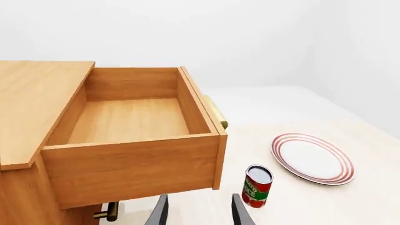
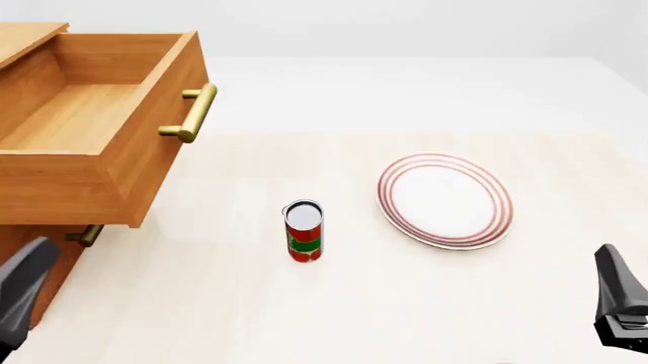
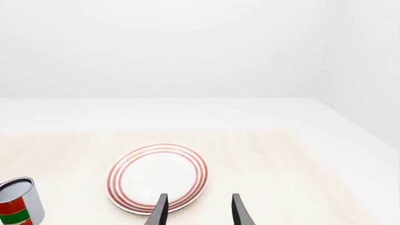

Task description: Put the bowl in the top drawer of the cabinet.

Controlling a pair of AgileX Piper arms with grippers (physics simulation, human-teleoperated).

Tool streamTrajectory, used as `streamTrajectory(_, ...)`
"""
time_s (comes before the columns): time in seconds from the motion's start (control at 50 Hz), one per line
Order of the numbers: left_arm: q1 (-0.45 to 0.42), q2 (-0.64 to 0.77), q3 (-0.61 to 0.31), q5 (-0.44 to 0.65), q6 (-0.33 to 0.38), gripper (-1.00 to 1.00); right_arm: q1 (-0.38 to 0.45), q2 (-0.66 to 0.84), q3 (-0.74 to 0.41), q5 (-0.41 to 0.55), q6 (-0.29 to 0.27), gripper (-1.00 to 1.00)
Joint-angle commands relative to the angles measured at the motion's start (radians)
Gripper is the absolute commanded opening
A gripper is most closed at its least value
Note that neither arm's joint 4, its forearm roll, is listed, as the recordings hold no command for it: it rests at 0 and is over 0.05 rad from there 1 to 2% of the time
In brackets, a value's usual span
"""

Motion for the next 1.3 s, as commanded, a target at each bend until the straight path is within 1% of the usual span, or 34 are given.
streamTrajectory(0.02, -0.082, 0.032, -0.093, 0.075, 0.023, 1.0, 0.0, 0.0, 0.0, 0.0, 0.0, 1.0)
streamTrajectory(0.2, -0.139, 0.092, -0.127, 0.062, 0.021, 1.0, 0.0, 0.0, 0.0, 0.0, 0.0, 1.0)
streamTrajectory(0.38, -0.22, 0.162, -0.161, 0.057, 0.003, 1.0, 0.0, 0.0, 0.0, 0.0, 0.0, 1.0)
streamTrajectory(0.4, -0.238, 0.184, -0.171, 0.052, -0.014, 1.0, 0.0, 0.0, 0.0, 0.0, 0.0, 1.0)
streamTrajectory(0.42, -0.238, 0.185, -0.171, 0.052, -0.014, 1.0, 0.0, 0.0, 0.0, 0.0, 0.0, 1.0)
streamTrajectory(0.52, -0.291, 0.229, -0.2, 0.048, -0.048, 1.0, 0.0, 0.0, 0.0, 0.0, 0.0, 1.0)
streamTrajectory(0.56, -0.319, 0.245, -0.208, 0.044, -0.078, 1.0, 0.0, 0.0, 0.0, 0.0, 0.0, 1.0)
streamTrajectory(0.64, -0.351, 0.267, -0.221, 0.041, -0.088, 1.0, 0.0, 0.0, 0.0, 0.0, 0.0, 1.0)
streamTrajectory(0.84, -0.394, 0.328, -0.244, 0.015, -0.11, 1.0, 0.0, 0.0, 0.0, 0.0, 0.0, 1.0)
streamTrajectory(1.06, -0.441, 0.409, -0.279, -0.015, -0.18, 1.0, -0.001, 0.0, 0.0, 0.0, 0.0, 1.0)
streamTrajectory(1.1, -0.458, 0.429, -0.288, -0.021, -0.21, 1.0, 0.0, 0.0, 0.0, 0.0, 0.0, 1.0)
streamTrajectory(1.16, -0.469, 0.447, -0.293, -0.026, -0.228, 1.0, 0.0, 0.0, 0.0, 0.0, 0.0, 1.0)
streamTrajectory(1.3, -0.504, 0.499, -0.303, -0.041, -0.297, 1.0, 0.0, 0.0, 0.0, 0.0, 0.0, 1.0)
